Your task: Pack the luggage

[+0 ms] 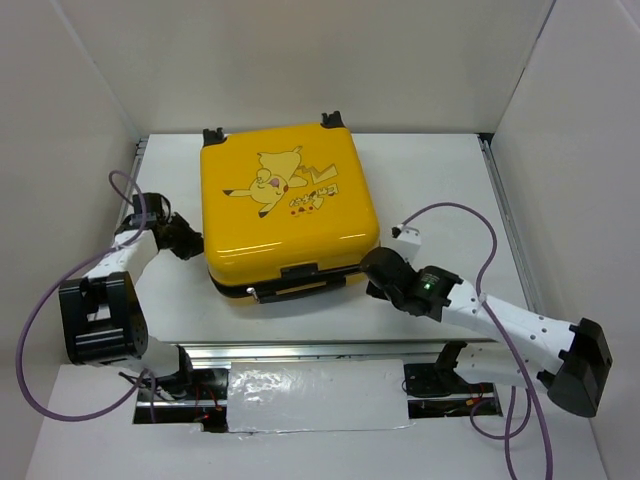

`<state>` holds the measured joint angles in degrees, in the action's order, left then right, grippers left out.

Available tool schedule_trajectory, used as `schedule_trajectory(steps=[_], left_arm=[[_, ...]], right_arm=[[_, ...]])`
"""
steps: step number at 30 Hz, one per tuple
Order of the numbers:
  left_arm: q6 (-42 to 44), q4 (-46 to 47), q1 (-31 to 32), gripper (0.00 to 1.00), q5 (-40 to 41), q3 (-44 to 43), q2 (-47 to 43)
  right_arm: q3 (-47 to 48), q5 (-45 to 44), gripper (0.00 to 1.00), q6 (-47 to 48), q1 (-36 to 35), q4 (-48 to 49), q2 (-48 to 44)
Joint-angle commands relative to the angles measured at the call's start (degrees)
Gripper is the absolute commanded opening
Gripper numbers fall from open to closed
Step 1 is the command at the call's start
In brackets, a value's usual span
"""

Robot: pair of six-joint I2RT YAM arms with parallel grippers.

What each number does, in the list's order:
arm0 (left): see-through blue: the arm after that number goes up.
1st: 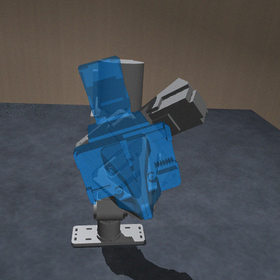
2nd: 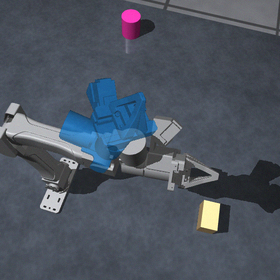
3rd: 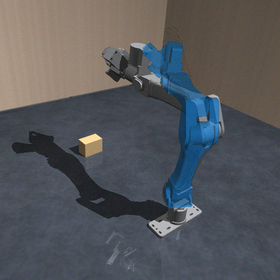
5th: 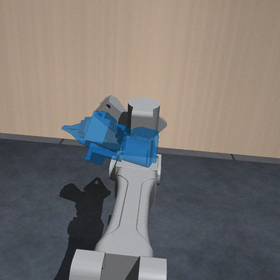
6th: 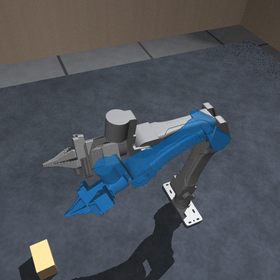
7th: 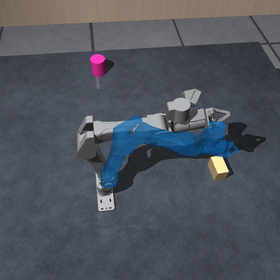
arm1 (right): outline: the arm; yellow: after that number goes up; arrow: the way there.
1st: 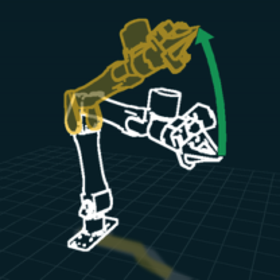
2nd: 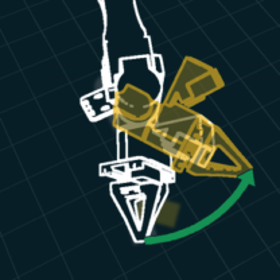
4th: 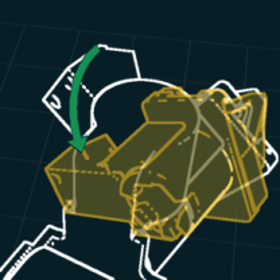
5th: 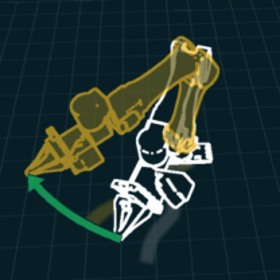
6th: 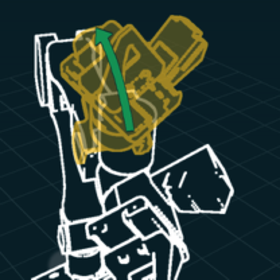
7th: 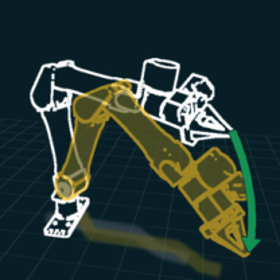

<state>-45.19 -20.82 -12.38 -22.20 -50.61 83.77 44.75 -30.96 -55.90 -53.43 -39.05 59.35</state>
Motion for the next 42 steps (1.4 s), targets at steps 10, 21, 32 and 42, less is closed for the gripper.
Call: schedule_trajectory(steps=[10,21,32,42], left_arm=[[-10.97,3.42,29.57,0.00,-5.32,6.84,-8.09],[8.83,-11.03,28.69,0.19,9.84,-9.42,-13.08],[16.71,-7.75,6.51,0.69,-1.17,-37.62,3.40],[18.38,-9.58,1.40,0.75,-11.99,-55.63,23.19]], right_arm=[[7.79,4.43,0.11,8.78,16.50,7.59,10.23],[7.30,13.00,0.50,17.39,35.15,3.89,0.26],[-6.60,26.65,0.64,8.98,34.71,4.33,-6.87],[-9.16,30.52,0.62,12.38,32.25,8.63,-6.62]])
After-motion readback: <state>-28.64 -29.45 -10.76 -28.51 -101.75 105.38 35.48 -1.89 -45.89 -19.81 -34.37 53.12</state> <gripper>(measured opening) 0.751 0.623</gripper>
